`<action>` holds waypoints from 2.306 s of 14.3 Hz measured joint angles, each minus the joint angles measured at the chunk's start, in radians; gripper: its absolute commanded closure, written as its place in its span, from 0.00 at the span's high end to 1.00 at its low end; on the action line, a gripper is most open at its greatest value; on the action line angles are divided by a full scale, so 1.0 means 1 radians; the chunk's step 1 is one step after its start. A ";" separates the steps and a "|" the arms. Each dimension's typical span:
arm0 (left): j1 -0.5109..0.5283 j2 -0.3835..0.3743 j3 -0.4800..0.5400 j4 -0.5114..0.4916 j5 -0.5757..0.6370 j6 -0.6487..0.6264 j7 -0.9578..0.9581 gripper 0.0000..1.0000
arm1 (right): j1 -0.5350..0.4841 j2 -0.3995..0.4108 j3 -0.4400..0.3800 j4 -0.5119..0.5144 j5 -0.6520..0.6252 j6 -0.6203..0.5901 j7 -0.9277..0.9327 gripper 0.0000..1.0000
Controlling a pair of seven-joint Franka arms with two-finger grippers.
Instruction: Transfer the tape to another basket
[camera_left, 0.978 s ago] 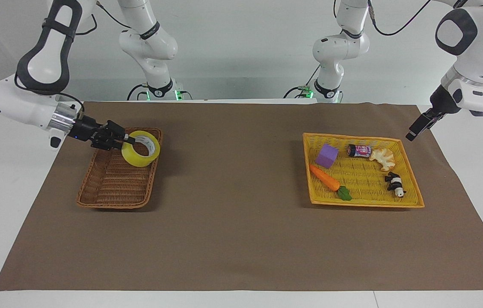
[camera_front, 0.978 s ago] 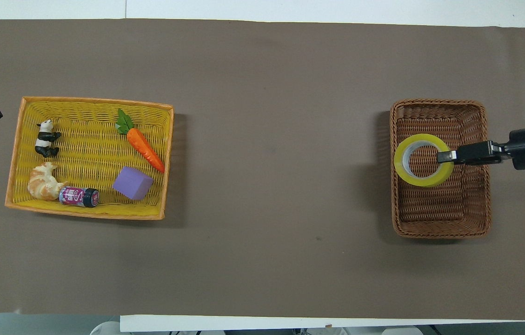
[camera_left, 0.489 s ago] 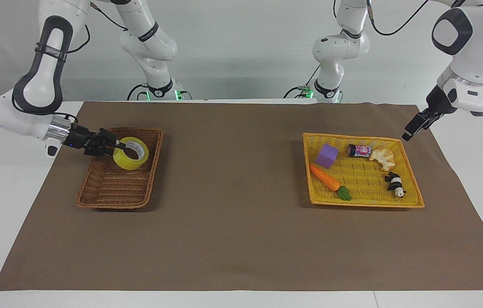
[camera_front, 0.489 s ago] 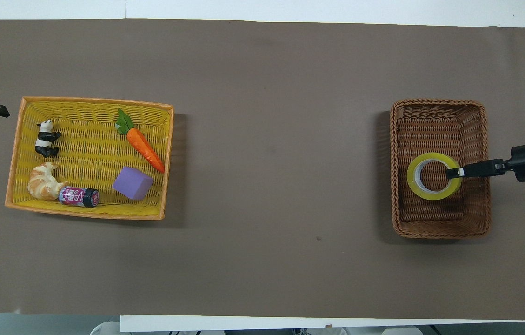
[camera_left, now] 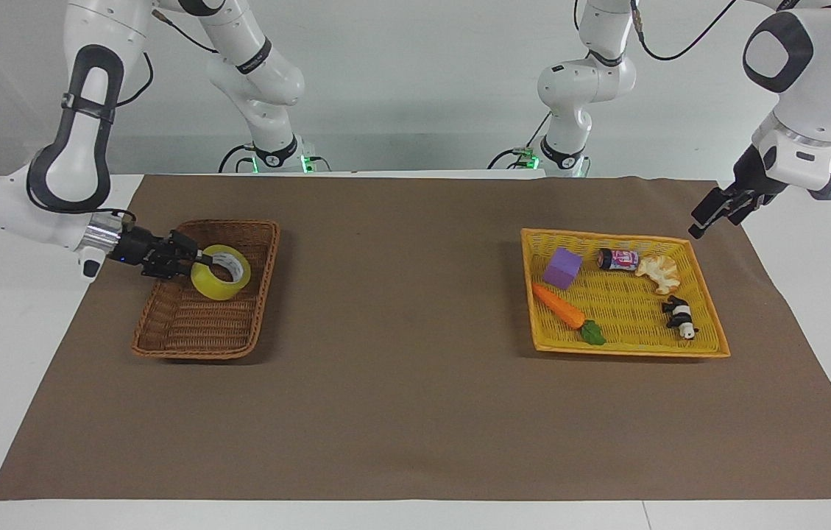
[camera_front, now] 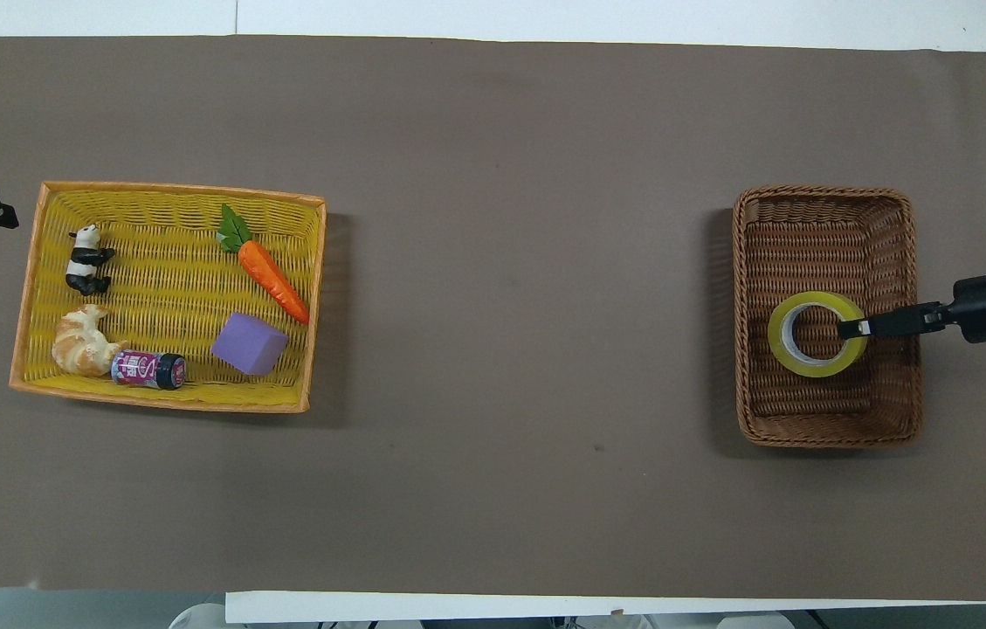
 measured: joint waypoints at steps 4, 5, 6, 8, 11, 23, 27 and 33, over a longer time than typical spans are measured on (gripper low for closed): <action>-0.002 0.003 -0.004 -0.010 0.000 -0.014 0.017 1.00 | 0.000 -0.003 0.000 0.025 -0.079 0.026 -0.001 1.00; -0.002 0.002 -0.006 -0.010 0.000 -0.030 0.032 1.00 | 0.002 -0.012 0.001 0.047 -0.108 0.026 -0.001 1.00; -0.002 0.002 -0.009 -0.010 0.000 -0.050 0.043 1.00 | 0.004 -0.026 0.002 0.066 -0.135 0.025 0.001 1.00; -0.003 0.001 -0.014 -0.010 0.000 -0.078 0.058 1.00 | 0.017 -0.069 0.006 0.098 -0.191 0.024 0.022 1.00; -0.005 0.000 -0.016 -0.009 0.000 -0.100 0.085 1.00 | 0.089 -0.139 0.011 0.149 -0.302 0.005 0.138 1.00; -0.025 -0.006 -0.014 -0.005 0.000 -0.113 0.100 1.00 | 0.257 -0.275 0.016 0.440 -0.627 -0.354 0.748 1.00; -0.025 -0.006 -0.011 -0.002 0.034 -0.116 0.116 1.00 | 0.254 -0.248 0.025 0.444 -0.645 -0.357 0.759 1.00; -0.028 -0.006 -0.013 -0.002 0.053 -0.115 0.127 1.00 | 0.255 -0.194 0.028 0.473 -0.654 -0.355 0.762 1.00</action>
